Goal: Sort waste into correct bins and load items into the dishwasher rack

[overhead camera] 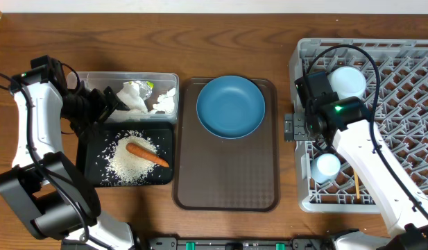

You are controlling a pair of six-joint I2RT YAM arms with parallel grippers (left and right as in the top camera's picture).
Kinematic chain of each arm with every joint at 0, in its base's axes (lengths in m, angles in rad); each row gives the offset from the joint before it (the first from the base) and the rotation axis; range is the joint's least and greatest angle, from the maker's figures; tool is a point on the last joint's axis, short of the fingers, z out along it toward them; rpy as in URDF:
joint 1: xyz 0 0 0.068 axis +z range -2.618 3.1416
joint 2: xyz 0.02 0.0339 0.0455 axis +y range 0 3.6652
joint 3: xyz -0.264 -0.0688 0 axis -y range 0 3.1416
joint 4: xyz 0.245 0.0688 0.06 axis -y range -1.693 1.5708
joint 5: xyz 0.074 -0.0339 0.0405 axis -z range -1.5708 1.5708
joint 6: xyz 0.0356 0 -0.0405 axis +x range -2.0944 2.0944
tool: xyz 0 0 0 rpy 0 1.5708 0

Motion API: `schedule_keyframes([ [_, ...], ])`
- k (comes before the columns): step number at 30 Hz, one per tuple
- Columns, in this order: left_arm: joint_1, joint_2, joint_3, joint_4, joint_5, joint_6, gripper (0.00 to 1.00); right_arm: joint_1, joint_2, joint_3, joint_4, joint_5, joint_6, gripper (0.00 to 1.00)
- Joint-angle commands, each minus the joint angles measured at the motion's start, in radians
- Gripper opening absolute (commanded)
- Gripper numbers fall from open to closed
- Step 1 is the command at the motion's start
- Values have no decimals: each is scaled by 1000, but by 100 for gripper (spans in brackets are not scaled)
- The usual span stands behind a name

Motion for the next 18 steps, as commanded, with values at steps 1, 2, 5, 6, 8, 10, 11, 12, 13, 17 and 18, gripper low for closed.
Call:
schedule_keyframes([
  [1,2,-16,18,-6,-9,6,98,2,-35,15,2,9,-12,99],
  [2,2,-16,18,-6,-9,6,98,2,-46,15,2,8,-12,99],
  [5,2,-16,18,-6,-9,6,98,2,-106,15,2,8,-11,99],
  [6,2,-16,18,-6,-9,6,98,2,-129,15,2,8,-12,99],
  [8,2,-16,18,-6,-9,6,98,2,-191,15,2,8,-12,99],
  [10,2,-16,18,-6,-9,6,98,2,-266,15,9,27,-26,99],
  [11,2,-16,18,-6,-9,6,98,0,-314,15,20,47,-35,99],
  [12,2,-16,18,-6,-9,6,98,-3,-365,15,26,60,-37,99],
  [13,2,-16,18,-6,-9,6,98,-6,-412,15,30,65,-38,99],
  [17,2,-16,18,-6,-9,6,98,-13,-624,15,59,69,-38,99],
  [18,2,-16,18,-6,-9,6,98,-13,-675,15,59,69,-37,99],
])
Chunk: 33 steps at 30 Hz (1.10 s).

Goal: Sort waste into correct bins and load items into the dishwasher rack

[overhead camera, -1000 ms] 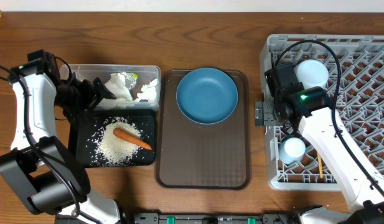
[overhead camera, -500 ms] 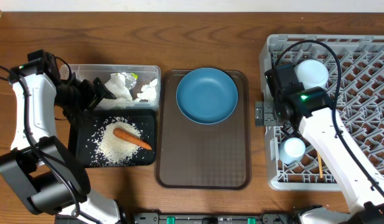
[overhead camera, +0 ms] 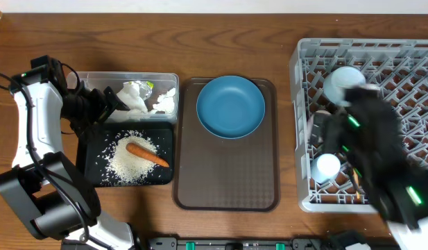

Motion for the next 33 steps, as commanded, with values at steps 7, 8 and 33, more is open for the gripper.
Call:
schedule_keyframes([
  [7,2,-16,18,-7,-9,6,98,-14,-460,14,-1,-37,16,99],
  [8,2,-16,18,-7,-9,6,98,-19,-496,14,-2,-50,15,99],
  [33,2,-16,18,-7,-9,6,98,-141,-894,-678,456,-92,19,99],
])
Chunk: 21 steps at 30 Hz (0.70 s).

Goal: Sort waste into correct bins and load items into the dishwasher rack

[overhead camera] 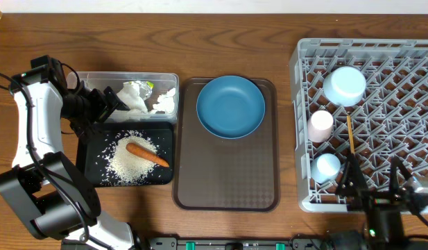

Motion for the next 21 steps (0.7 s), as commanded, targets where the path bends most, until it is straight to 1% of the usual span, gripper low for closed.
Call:
schedule_keyframes([
  [1,2,-16,17,-6,-9,6,98,-31,-19,-129,100,-31,11,99],
  [7,2,-16,17,-6,-9,6,98,-35,-20,-377,413,-74,12,99],
  [12,2,-16,17,-6,-9,6,98,-35,-20,-537,584,-90,26,99],
  [14,2,-16,17,-6,-9,6,98,-35,-21,-582,615,-90,27,99],
  [18,2,-16,17,-6,-9,6,98,-35,-21,-579,537,-89,24,99],
  [21,2,-16,17,-6,-9,6,98,-35,-21,-579,504,-110,-54,99],
])
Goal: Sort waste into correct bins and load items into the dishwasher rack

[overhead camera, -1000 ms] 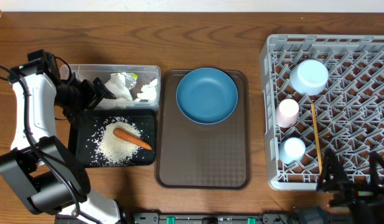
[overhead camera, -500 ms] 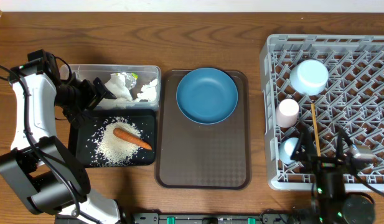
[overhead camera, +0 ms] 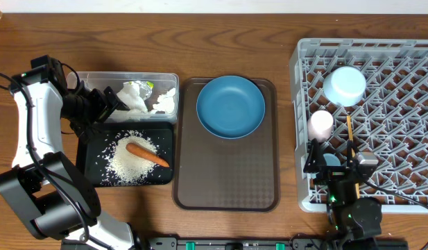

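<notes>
A blue plate [overhead camera: 231, 106] lies at the far end of the brown tray [overhead camera: 227, 180]. The grey dishwasher rack [overhead camera: 394, 76] holds a white bowl [overhead camera: 344, 85], a pink cup [overhead camera: 320, 123], an orange chopstick [overhead camera: 349, 133] and a light blue cup [overhead camera: 331, 160]. My right gripper [overhead camera: 333, 167] hangs over the rack's front left corner, above the light blue cup, and looks open and empty. My left gripper [overhead camera: 115, 104] hovers where the clear bin [overhead camera: 168, 78] meets the black bin [overhead camera: 89, 177]; it looks open and holds nothing.
Crumpled white paper and foil [overhead camera: 137, 94] fill the clear bin. Rice and a carrot [overhead camera: 147, 154] lie in the black bin. Brown wooden table [overhead camera: 220, 42] surrounds everything. The left arm reaches in from the left edge, the right arm from the bottom right.
My right arm was low at the bottom edge, just in front of the rack. Now its gripper sits over the rack's front left corner, partly covering the light blue cup. The left arm is unchanged.
My right gripper was first at the rack's left edge, the arm covering the rack's left columns. Then it was a blur across the rack. Then it was at the bottom edge, with the pink cup and chopstick showing. Now it is over the front left corner.
</notes>
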You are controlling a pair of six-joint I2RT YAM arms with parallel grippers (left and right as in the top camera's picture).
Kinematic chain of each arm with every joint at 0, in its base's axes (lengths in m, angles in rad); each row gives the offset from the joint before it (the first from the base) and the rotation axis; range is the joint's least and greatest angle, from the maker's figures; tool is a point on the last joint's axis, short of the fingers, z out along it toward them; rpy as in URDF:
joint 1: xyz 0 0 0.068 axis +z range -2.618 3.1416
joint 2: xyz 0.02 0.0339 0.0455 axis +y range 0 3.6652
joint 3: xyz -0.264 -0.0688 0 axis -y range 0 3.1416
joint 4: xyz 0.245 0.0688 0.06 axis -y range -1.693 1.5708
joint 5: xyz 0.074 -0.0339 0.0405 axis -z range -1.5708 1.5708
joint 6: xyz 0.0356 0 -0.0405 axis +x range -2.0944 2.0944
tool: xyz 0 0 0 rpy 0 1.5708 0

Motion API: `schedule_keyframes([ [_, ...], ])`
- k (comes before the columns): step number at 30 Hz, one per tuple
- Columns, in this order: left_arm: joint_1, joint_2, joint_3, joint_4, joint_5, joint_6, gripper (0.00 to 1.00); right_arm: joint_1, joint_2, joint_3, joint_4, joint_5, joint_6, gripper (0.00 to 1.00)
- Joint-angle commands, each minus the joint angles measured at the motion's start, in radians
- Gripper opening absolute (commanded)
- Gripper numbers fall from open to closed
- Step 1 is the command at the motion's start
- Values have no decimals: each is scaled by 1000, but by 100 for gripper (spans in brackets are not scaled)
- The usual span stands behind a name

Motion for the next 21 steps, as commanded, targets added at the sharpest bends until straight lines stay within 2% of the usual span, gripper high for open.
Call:
schedule_keyframes([
  [1,2,-16,17,-6,-9,6,98,-10,-7,-2,-10,-32,-89,99],
  [14,2,-16,17,-6,-9,6,98,-29,-7,-2,-9,-32,-314,99],
  [21,2,-16,17,-6,-9,6,98,-53,-7,-2,-8,-32,-309,99],
])
